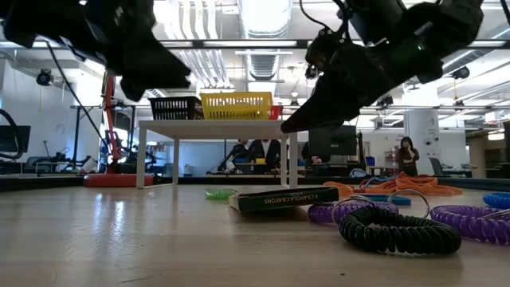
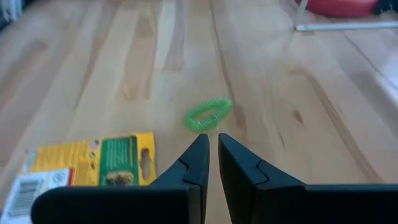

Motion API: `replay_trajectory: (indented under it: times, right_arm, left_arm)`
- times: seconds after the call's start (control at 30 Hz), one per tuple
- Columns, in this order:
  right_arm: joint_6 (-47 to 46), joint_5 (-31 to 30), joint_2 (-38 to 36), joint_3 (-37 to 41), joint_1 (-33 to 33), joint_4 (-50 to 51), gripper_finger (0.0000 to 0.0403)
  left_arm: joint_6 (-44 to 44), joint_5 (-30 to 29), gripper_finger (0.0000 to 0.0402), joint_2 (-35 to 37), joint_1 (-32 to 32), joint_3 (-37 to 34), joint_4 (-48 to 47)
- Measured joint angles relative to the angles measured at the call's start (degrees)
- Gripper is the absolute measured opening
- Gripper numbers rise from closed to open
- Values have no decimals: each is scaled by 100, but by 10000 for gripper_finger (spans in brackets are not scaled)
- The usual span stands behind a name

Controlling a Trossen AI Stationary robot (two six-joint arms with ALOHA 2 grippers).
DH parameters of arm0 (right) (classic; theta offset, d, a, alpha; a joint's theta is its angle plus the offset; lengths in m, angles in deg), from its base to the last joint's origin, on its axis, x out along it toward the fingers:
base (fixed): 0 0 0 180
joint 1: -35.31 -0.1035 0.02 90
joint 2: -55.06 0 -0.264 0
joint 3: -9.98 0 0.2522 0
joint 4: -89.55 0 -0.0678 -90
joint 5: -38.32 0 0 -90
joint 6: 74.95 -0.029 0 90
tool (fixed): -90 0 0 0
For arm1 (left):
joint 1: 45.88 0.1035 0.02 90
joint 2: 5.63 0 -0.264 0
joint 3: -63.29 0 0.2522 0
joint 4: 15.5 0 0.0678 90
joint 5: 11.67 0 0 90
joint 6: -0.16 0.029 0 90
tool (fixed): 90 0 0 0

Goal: Pick & Place Office Desk Supplies
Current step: Put the green spring keychain into the black bin on the shelf

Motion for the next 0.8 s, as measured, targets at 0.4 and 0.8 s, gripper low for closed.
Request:
replay_trajectory:
  times: [0.4, 0.8]
  right_arm:
    - [-125, -118, 278, 51, -7, -470, 31]
    - [-208, -114, 279, 77, -37, -464, 31]
  left_arm:
    - [-300, 807, 186, -2046, 262, 1479, -1274]
    - [483, 1123, 197, -3082, 465, 1782, -1408]
